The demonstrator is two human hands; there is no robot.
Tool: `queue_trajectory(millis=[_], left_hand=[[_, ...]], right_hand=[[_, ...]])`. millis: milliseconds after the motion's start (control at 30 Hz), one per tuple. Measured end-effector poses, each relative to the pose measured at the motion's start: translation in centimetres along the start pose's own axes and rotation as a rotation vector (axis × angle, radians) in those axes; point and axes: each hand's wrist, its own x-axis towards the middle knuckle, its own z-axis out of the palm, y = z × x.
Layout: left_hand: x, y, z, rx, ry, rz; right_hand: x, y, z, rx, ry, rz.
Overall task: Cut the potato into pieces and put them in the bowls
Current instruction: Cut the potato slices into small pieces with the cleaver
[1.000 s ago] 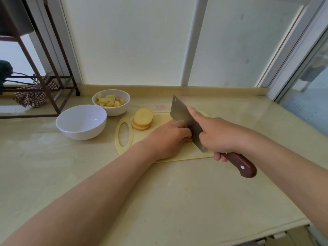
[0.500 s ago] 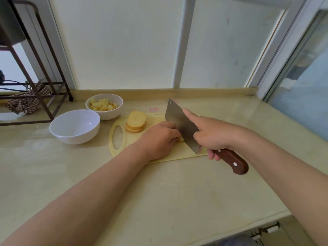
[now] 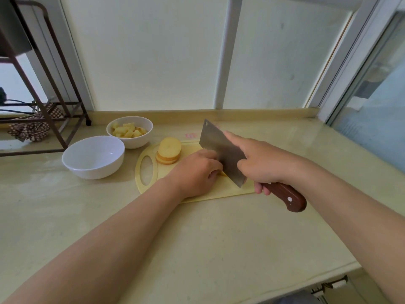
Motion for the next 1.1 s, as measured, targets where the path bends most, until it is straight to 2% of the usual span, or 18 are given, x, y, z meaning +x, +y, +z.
queue_trajectory(millis=[500,800,1100], left_hand=[[0.2,-0.3,0.2,0.014,-0.006,0.017],[0.2,-0.5,0.2,0.006,-0.006,0.033],[0.1,-0.2,0.0,-0.001,0.004,-0.001]], right_hand=[[-1.8,-0.1,-0.2,-0.088,-0.078,0.037],[1.6,-1.8,1.1,-0.029,-0.026,0.014],[-0.6,-0.9,1.1,-0.057,-0.066,0.062]])
